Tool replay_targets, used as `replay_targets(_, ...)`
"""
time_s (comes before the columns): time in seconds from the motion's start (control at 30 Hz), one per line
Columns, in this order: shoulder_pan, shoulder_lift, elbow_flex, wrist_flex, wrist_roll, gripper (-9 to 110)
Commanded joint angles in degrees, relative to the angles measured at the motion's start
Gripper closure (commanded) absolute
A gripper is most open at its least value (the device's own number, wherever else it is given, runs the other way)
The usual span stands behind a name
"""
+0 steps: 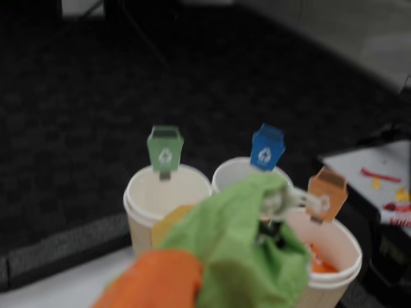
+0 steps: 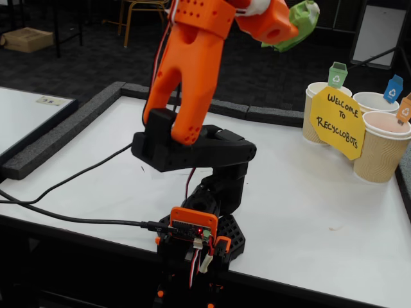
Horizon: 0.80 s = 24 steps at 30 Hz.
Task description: Sort rubbish by color.
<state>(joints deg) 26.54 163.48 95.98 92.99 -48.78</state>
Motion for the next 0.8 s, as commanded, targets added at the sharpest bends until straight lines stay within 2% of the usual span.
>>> replay_targets(0.0, 1.58, 0.00, -5.45, 0.18, 1.14, 101)
replay_targets(0.77, -2.72, -0.53, 3.43, -0.70, 1.93, 101)
